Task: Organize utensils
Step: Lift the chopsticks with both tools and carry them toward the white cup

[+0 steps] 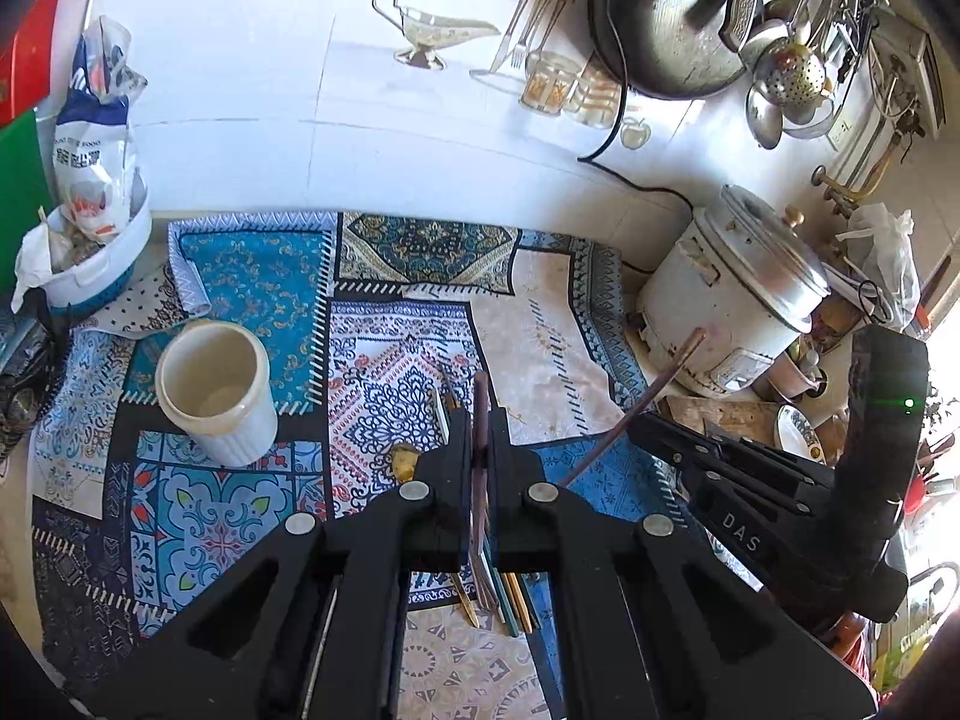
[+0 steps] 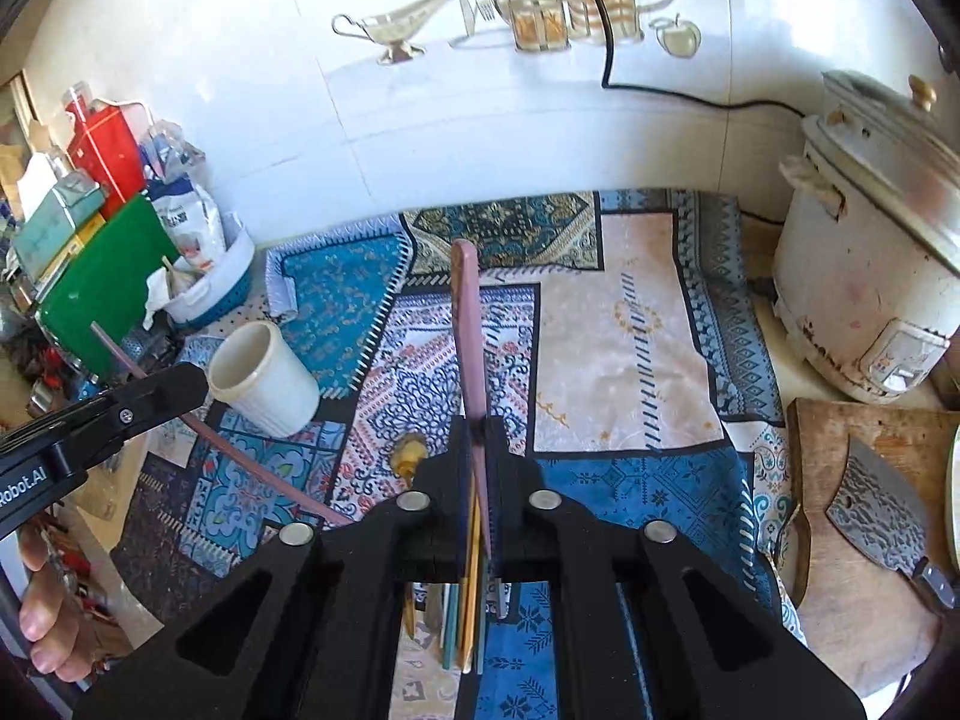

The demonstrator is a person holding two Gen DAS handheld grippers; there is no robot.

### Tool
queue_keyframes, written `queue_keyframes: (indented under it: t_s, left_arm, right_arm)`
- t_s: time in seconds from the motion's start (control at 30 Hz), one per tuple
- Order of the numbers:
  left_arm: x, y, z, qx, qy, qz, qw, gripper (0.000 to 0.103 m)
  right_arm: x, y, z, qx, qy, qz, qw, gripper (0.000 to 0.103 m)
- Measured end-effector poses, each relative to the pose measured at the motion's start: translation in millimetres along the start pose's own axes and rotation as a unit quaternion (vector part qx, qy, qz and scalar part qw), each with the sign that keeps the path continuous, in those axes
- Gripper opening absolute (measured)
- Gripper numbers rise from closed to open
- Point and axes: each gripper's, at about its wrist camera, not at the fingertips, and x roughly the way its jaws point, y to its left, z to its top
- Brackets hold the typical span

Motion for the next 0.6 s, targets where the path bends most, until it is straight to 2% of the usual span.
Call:
queue_keyframes:
  t_s: [0.17, 0.27, 0.37, 0.43, 0.5, 0.6]
  left_arm:
    - [-13.9, 3.0, 7.2, 0.001, -0.023, 0.009, 0.9997, 0.002]
    - [-20.9, 7.5, 10.7, -0.004, -0.034, 0.014, 0.9993, 0.002]
    - [-27.0, 14.1, 12.7, -0.01, -0.044, 0.022, 0.9988, 0.003]
    - [-30.3, 18.1, 13.6, -0.012, -0.05, 0.032, 0.9982, 0.003]
    - [-32.1, 23.3, 15.0, -0.017, -0.053, 0.04, 0.9976, 0.003]
    - [-34.3, 30.6, 16.6, -0.026, -0.059, 0.049, 0.9967, 0.003]
  right_arm:
    - [-11.1, 12.7, 6.7, -0.019, -0.023, 0.004, 1.0, 0.002]
    - [-6.6, 15.6, 6.9, -0.031, -0.015, -0.004, 0.999, 0.002]
    - [3.2, 7.0, 3.9, -0.018, 0.01, 0.007, 1.0, 0.003]
    - [11.6, -1.4, 1.8, -0.01, 0.027, 0.003, 1.0, 0.007]
    - [22.0, -9.4, 1.1, -0.006, 0.046, -0.002, 0.999, 0.022]
    - [41.2, -21.8, 3.1, 0.001, 0.065, -0.009, 0.998, 0.028]
